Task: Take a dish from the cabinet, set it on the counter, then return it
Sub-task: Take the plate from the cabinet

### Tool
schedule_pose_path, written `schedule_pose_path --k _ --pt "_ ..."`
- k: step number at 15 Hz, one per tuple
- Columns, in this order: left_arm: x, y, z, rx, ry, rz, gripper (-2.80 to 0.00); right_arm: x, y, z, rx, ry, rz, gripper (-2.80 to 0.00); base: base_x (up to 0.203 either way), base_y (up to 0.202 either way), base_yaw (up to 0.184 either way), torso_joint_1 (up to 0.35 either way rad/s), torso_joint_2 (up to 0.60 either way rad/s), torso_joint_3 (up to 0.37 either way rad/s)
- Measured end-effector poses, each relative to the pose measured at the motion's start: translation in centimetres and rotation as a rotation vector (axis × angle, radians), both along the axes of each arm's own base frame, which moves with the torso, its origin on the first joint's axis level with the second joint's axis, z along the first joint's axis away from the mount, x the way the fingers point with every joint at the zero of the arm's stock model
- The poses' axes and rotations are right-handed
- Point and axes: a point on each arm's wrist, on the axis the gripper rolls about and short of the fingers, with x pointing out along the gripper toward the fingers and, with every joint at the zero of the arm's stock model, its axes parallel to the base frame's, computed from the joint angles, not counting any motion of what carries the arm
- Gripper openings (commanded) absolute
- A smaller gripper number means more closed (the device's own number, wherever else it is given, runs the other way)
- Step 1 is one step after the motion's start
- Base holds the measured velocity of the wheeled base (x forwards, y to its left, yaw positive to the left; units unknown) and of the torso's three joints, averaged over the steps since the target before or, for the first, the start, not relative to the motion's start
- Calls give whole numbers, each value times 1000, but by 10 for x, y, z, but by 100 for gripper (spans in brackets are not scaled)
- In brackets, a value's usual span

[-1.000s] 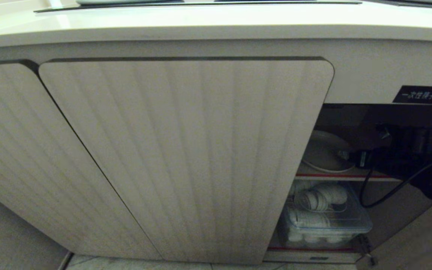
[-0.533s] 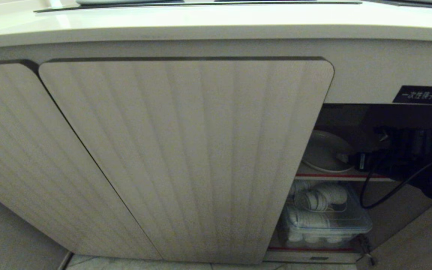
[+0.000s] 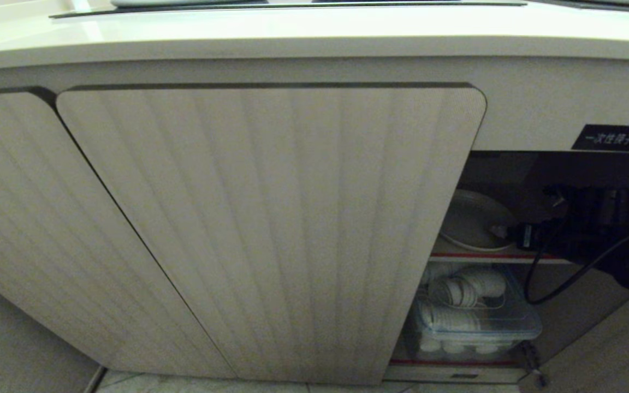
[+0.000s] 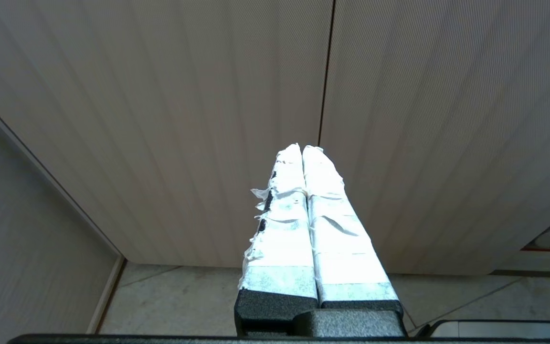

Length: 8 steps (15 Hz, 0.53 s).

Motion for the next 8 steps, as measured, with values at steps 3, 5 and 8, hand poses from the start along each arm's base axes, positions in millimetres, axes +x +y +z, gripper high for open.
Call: schedule_pose_path --k 3,5,8 --pt "0 0 0 0 0 0 -280 1 0 0 24 5 -11 0 0 0 0 0 0 0" --pt "0 0 0 0 0 0 -280 1 0 1 25 6 -9 0 0 0 0 0 0 0" --pt "0 0 0 0 0 0 -280 2 0 1 31 24 -11 0 0 0 0 0 0 0"
